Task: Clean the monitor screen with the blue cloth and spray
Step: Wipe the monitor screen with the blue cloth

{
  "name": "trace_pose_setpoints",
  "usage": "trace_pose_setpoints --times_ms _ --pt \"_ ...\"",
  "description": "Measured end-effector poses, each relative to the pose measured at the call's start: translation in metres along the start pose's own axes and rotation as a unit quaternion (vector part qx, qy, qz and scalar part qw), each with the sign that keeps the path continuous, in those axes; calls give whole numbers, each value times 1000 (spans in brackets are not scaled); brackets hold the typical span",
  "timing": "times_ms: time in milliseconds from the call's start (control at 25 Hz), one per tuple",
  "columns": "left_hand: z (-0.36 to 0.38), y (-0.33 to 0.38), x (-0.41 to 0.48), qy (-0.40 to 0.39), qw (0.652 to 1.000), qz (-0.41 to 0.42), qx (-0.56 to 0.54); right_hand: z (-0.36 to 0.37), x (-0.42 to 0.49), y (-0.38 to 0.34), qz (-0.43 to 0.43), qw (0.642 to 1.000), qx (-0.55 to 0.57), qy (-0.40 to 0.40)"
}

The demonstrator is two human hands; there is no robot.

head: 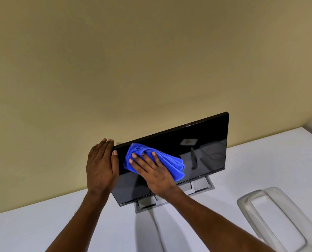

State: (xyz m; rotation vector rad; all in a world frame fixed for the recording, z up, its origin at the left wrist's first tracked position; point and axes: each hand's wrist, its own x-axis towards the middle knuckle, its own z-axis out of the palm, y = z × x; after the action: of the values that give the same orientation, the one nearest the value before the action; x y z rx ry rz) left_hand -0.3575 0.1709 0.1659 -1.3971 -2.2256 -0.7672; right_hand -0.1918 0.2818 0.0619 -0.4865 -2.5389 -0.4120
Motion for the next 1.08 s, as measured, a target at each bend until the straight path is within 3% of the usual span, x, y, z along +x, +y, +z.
trace_pose_setpoints --times_ms 80,160,280,440,600,720,800,880,1080 --pt "0 -1 0 3 1000 1 0 0 -7 25 -47 999 -15 -7" --pt "1 -2 1 8 1000 0 -2 -4 -17 55 -41 999 -29 -4" --pt "2 -1 1 6 1000 1 4 -16 -38 102 27 999 -35 2" --pt "3 -3 1 11 1000 9 9 -32 -68 155 181 983 25 25" --pt "4 -1 0 21 1000 13 7 -38 -86 161 413 894 139 102" --pt "5 -3 -1 25 1000 17 3 -30 -66 133 495 839 177 138" --pt "6 -4 -1 27 999 18 0 -24 -42 105 516 824 188 140" --pt "7 -2 -2 30 999 18 -2 -19 -22 75 500 831 202 139" --pt "7 -2 -2 26 1000 16 -5 -7 11 0 381 898 194 103"
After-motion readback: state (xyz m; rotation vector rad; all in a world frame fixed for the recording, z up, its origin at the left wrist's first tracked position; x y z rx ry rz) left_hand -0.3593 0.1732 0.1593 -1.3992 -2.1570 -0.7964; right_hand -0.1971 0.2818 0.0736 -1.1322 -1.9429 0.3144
